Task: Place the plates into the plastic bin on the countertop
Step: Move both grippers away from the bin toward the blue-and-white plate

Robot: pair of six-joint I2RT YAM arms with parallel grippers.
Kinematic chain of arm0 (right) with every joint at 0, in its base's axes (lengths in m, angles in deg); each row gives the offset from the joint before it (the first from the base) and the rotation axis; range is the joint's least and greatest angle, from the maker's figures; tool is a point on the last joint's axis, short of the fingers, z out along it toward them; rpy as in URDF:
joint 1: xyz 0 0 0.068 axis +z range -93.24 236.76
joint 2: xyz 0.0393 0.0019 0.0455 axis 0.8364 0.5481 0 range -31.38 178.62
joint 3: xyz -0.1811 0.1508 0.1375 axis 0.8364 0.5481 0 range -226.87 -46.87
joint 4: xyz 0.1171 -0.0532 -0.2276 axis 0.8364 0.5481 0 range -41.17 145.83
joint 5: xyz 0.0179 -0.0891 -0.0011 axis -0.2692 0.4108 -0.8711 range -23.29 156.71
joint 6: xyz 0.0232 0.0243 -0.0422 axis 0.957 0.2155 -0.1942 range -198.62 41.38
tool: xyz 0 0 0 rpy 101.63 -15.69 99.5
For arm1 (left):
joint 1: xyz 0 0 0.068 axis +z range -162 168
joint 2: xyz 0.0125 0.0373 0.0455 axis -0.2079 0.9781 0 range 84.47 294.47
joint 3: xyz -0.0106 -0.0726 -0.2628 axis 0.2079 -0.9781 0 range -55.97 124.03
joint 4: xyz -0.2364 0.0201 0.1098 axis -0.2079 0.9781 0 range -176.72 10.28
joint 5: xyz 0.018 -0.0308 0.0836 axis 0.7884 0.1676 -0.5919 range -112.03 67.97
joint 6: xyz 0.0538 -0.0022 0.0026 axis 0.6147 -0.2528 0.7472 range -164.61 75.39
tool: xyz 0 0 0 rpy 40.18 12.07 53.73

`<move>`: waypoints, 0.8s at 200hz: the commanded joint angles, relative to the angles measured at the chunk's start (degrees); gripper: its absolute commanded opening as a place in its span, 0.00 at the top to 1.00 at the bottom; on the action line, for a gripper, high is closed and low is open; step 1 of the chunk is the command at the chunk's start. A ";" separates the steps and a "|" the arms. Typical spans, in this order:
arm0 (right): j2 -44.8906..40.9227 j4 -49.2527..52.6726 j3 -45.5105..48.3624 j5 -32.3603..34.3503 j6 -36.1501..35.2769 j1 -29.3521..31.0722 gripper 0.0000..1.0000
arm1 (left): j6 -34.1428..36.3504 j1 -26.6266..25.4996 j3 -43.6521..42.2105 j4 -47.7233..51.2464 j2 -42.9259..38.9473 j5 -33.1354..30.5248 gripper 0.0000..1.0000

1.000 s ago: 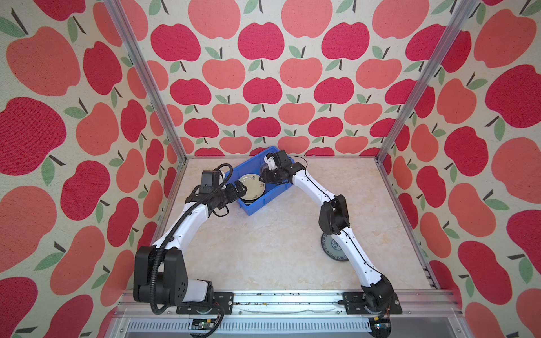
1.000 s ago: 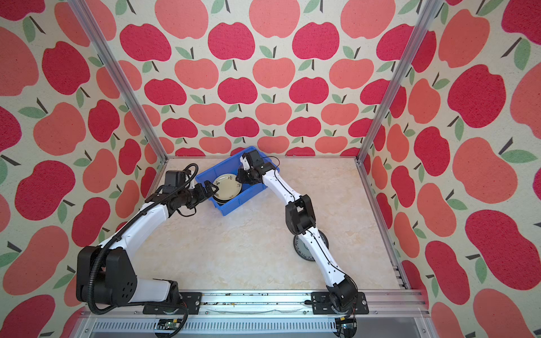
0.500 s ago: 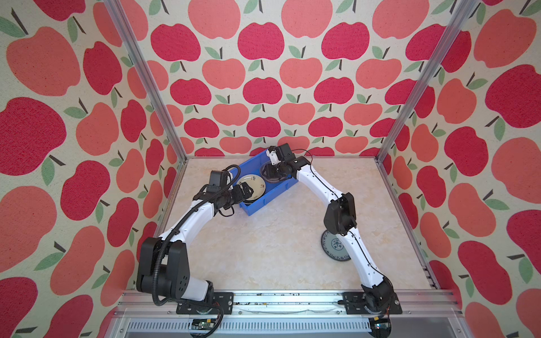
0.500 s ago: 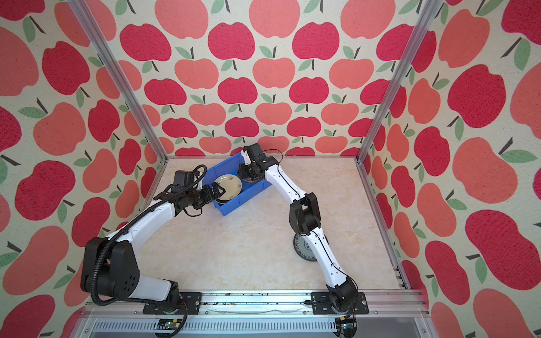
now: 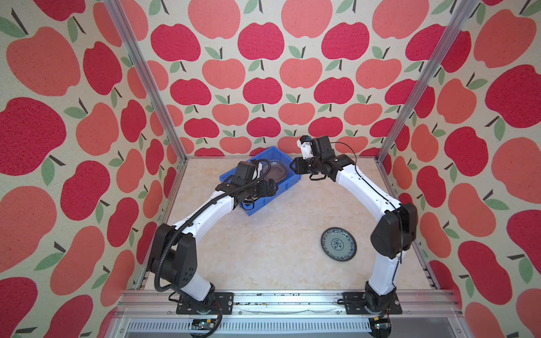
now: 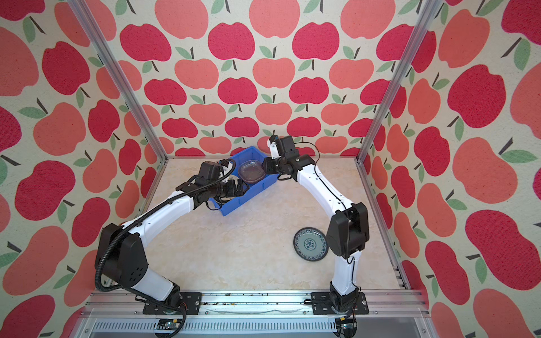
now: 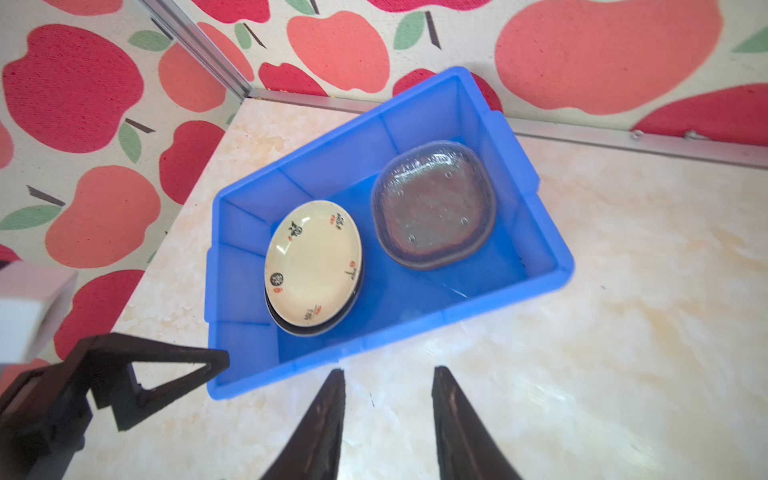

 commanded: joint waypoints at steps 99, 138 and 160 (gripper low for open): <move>-39.28 -10.41 55.27 -7.02 14.76 -19.15 0.63 | 3.40 -17.06 11.38 -7.15 23.38 15.24 0.57; -46.16 -8.38 57.29 -5.69 14.32 -23.30 0.63 | 2.45 -18.92 12.93 -8.95 28.28 19.73 0.62; -47.10 -8.33 57.71 -6.79 14.47 -24.63 0.63 | 1.52 -19.63 14.04 -10.03 30.53 22.24 0.64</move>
